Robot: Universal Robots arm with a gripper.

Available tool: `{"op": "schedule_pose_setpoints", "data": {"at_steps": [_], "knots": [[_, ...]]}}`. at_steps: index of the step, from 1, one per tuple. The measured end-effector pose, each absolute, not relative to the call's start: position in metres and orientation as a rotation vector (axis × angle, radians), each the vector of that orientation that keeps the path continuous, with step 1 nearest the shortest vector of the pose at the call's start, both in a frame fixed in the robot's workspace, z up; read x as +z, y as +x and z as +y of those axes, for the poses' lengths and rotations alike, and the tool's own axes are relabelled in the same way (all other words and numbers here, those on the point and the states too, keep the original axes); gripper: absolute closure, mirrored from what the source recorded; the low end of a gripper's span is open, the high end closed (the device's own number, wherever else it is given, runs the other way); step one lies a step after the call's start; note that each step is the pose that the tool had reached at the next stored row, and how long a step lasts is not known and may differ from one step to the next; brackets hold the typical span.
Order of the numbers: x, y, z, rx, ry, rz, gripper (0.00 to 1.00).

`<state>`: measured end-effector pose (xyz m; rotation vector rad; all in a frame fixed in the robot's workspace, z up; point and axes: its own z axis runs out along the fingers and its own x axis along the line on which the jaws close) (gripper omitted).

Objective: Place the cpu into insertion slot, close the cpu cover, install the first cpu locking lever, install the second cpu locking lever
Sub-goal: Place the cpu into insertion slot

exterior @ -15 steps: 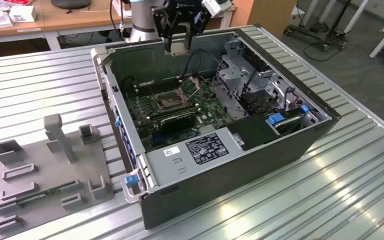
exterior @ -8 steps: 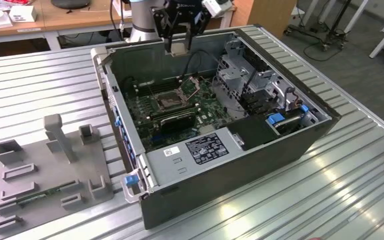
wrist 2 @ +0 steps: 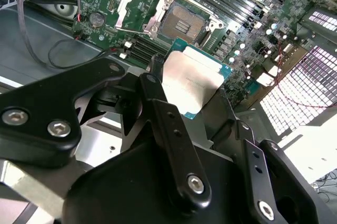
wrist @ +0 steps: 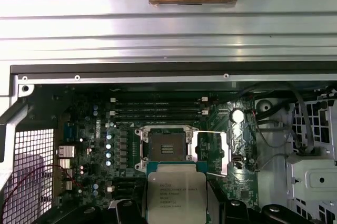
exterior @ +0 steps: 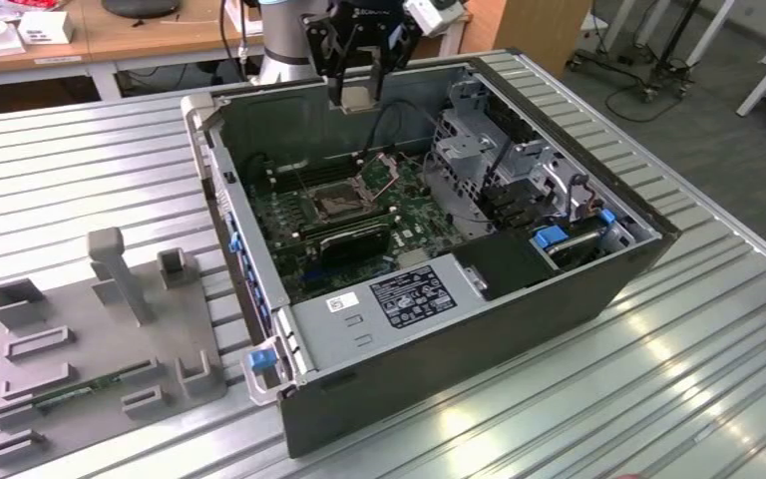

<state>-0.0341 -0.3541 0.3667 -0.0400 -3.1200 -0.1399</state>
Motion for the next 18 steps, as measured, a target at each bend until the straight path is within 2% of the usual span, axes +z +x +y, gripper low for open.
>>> {"op": "schedule_pose_setpoints", "data": {"at_steps": [18], "knots": [[0.344,-0.037,-0.353,-0.140,-0.022,-3.124,0.46]]}}
